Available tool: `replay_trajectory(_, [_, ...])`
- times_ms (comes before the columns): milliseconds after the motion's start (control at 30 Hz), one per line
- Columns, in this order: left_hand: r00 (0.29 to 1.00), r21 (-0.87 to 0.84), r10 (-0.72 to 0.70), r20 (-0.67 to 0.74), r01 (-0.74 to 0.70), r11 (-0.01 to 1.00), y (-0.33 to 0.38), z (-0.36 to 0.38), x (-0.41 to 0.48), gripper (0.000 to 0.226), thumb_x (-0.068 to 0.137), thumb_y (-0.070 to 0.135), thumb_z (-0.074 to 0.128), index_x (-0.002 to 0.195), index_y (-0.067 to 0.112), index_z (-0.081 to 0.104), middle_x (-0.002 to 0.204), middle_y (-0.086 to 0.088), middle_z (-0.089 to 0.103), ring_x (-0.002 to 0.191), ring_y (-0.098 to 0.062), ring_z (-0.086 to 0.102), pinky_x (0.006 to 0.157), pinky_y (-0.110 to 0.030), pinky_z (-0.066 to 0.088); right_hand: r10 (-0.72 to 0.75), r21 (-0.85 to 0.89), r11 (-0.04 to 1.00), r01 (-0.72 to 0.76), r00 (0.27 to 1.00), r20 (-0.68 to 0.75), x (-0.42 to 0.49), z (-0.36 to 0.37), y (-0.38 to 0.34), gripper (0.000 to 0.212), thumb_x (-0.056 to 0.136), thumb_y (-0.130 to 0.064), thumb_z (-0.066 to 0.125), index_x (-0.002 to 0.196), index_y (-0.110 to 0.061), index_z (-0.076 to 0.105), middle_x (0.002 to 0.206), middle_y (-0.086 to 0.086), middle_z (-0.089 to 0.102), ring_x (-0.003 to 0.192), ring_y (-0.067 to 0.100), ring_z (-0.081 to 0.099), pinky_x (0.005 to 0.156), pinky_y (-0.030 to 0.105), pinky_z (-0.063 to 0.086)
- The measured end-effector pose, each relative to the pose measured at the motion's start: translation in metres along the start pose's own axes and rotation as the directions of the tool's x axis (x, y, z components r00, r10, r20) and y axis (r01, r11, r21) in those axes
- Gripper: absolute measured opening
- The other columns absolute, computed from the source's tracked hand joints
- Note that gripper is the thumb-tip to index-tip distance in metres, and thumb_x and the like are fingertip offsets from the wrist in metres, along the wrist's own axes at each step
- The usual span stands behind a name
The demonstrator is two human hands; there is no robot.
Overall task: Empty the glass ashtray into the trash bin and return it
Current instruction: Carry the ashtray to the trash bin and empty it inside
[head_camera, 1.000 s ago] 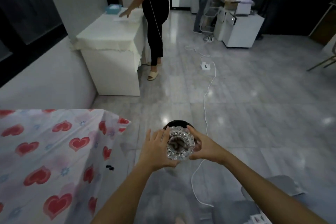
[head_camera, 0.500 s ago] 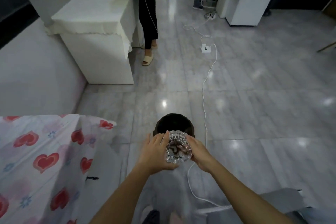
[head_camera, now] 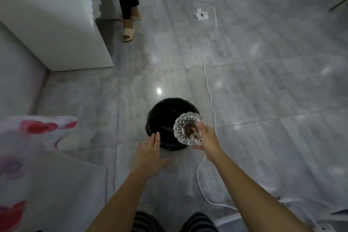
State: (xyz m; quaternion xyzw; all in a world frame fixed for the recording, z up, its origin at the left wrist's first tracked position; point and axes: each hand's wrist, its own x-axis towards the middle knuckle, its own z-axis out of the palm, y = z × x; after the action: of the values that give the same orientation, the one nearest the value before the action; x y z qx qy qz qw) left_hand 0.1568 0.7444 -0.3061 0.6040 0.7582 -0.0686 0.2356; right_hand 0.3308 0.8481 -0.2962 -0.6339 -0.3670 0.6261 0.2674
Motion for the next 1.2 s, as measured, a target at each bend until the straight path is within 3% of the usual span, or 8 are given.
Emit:
replay_trajectory(67, [0.999, 0.029, -0.035, -0.039, 0.036, 0.999, -0.012, 0.038, 0.037, 0.107, 0.078, 0.079, 0.031, 0.152, 0.012, -0.007, 0.162, -0.008, 0.001, 0.148, -0.027, 0.006, 0.117, -0.051, 0.014, -0.011, 0.063, 0.998, 0.010, 1.000, 0.012, 0.042, 0.009, 0.024, 0.028, 0.099, -0.033, 0.049, 0.113, -0.010, 0.055, 0.110, 0.011, 0.059, 0.098, 0.029, 0.060, 0.045, 0.031, 0.059])
replay_trajectory(200, [0.990, -0.030, -0.093, -0.103, 0.091, 0.995, -0.028, 0.097, 0.108, 0.114, 0.075, 0.083, 0.034, 0.151, 0.011, -0.011, 0.161, -0.009, -0.013, 0.148, -0.027, -0.010, 0.118, -0.051, 0.003, -0.161, -0.031, 0.987, 0.160, 0.986, -0.030, 0.117, 0.026, 0.067, 0.008, 0.096, -0.011, 0.048, 0.103, -0.013, 0.049, 0.108, 0.012, 0.054, 0.091, 0.027, 0.060, 0.048, 0.034, 0.061])
replay_trajectory(300, [0.974, -0.044, -0.125, -0.188, 0.119, 0.992, -0.040, 0.129, 0.150, 0.122, 0.070, 0.088, 0.031, 0.151, 0.008, -0.012, 0.160, -0.013, -0.015, 0.148, -0.027, -0.011, 0.118, -0.051, 0.000, -0.392, -0.276, 0.892, 0.357, 0.916, -0.082, 0.160, 0.035, 0.088, 0.031, 0.084, 0.001, 0.044, 0.088, -0.028, 0.051, 0.096, 0.008, 0.059, 0.081, 0.029, 0.060, 0.059, 0.045, 0.061])
replay_trajectory(467, [0.977, -0.036, -0.088, -0.194, 0.082, 0.996, -0.051, 0.151, 0.175, 0.127, 0.067, 0.089, 0.036, 0.150, 0.005, -0.013, 0.159, -0.015, -0.019, 0.147, -0.028, -0.017, 0.118, -0.050, -0.005, -0.756, -0.633, 0.455, 0.626, 0.648, 0.098, 0.184, 0.041, 0.100, 0.029, 0.089, -0.002, 0.049, 0.116, -0.012, 0.055, 0.096, 0.013, 0.068, 0.084, 0.030, 0.061, 0.068, 0.030, 0.042])
replay_trajectory(700, [0.988, 0.025, -0.093, -0.125, 0.096, 0.995, -0.048, 0.148, 0.169, 0.134, 0.064, 0.091, 0.037, 0.148, 0.001, -0.017, 0.157, -0.017, -0.022, 0.145, -0.029, -0.021, 0.118, -0.051, -0.007, -0.911, -0.699, -0.217, 0.682, 0.115, 0.395, 0.168, 0.039, 0.086, 0.023, 0.089, -0.010, 0.050, 0.107, -0.008, 0.063, 0.086, 0.010, 0.073, 0.077, 0.029, 0.070, 0.056, 0.035, 0.057])
replay_trajectory(867, [0.979, -0.045, -0.096, -0.182, 0.089, 0.995, -0.043, 0.155, 0.172, 0.135, 0.063, 0.090, 0.041, 0.148, 0.002, -0.016, 0.158, -0.016, -0.021, 0.145, -0.028, -0.022, 0.117, -0.051, -0.007, -0.892, -0.718, -0.424, 0.551, -0.118, 0.436, 0.166, 0.041, 0.081, 0.020, 0.088, -0.003, 0.059, 0.104, -0.011, 0.068, 0.090, 0.001, 0.074, 0.089, 0.023, 0.071, 0.060, 0.028, 0.058])
replay_trajectory(1033, [0.975, -0.060, -0.109, -0.195, 0.099, 0.993, -0.043, 0.157, 0.169, 0.135, 0.063, 0.090, 0.040, 0.148, 0.002, -0.015, 0.158, -0.016, -0.020, 0.146, -0.028, -0.021, 0.117, -0.051, -0.008, -0.917, -0.763, -0.376, 0.526, -0.092, 0.389, 0.163, 0.041, 0.096, 0.018, 0.084, -0.002, 0.064, 0.098, -0.012, 0.071, 0.084, 0.001, 0.073, 0.085, 0.020, 0.071, 0.054, 0.026, 0.057])
replay_trajectory(1200, [0.971, -0.041, -0.120, -0.206, 0.114, 0.993, -0.041, 0.159, 0.171, 0.136, 0.061, 0.092, 0.038, 0.149, 0.003, -0.014, 0.159, -0.016, -0.018, 0.146, -0.028, -0.019, 0.118, -0.051, -0.006, -0.549, -0.521, -0.725, 0.449, 0.080, 0.832, 0.191, 0.007, 0.141, 0.026, 0.085, -0.007, 0.040, 0.096, -0.015, 0.062, 0.083, -0.001, 0.070, 0.070, 0.023, 0.067, 0.034, 0.027, 0.049])
